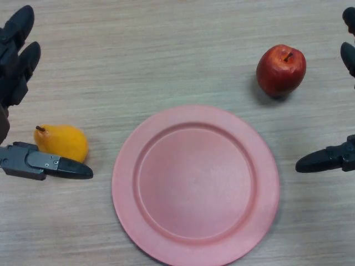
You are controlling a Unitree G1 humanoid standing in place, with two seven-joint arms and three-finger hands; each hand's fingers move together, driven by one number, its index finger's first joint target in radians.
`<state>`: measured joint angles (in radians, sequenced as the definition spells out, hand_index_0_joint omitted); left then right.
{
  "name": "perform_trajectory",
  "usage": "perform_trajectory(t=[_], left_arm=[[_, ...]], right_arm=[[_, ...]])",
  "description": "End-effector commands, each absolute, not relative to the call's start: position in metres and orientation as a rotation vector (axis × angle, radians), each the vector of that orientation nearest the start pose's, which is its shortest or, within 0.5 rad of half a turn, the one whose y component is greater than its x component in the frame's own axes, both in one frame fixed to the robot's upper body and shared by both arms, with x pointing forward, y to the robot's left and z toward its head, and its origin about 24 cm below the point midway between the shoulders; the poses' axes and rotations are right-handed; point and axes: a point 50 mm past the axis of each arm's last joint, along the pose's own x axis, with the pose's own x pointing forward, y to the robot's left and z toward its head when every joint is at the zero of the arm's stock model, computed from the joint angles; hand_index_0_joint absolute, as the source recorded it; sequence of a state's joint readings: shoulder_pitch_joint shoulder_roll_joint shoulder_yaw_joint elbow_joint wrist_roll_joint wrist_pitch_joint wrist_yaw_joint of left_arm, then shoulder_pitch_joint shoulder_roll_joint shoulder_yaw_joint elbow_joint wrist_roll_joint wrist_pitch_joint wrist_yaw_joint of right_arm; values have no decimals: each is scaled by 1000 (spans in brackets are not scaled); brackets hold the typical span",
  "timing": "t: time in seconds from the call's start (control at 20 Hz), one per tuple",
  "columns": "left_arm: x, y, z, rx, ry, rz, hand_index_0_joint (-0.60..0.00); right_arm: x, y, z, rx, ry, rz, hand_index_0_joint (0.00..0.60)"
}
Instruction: Pick up the red apple and place it on the plate
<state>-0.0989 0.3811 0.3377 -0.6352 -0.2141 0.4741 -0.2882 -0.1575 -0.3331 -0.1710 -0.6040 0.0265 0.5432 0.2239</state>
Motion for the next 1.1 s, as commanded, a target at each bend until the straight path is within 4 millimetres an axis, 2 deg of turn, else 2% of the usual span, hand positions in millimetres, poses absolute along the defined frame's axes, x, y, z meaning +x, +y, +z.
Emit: perform_trajectory(t=[0.05,0.3,0.5,0.8,0.85,1.1], left_arm=[[216,236,228,376,-502,-27,0],[219,238,225,350,-502,-18,0],[220,236,222,340,-492,-21,0],[221,236,221,313,-504,-12,0],[221,236,221,314,-487,-10,0],[219,234,222,320,-498,-30,0]], right_arm=[[238,-197,215,-378,-466,59,0],[240,-197,216,-377,-472,63,0],[253,-196,214,-388,-482,31,0],[298,-195,214,-404,-503,2,0],[313,-195,211,-429,-507,-14,0],[349,-192,197,-498,-486,-22,0]])
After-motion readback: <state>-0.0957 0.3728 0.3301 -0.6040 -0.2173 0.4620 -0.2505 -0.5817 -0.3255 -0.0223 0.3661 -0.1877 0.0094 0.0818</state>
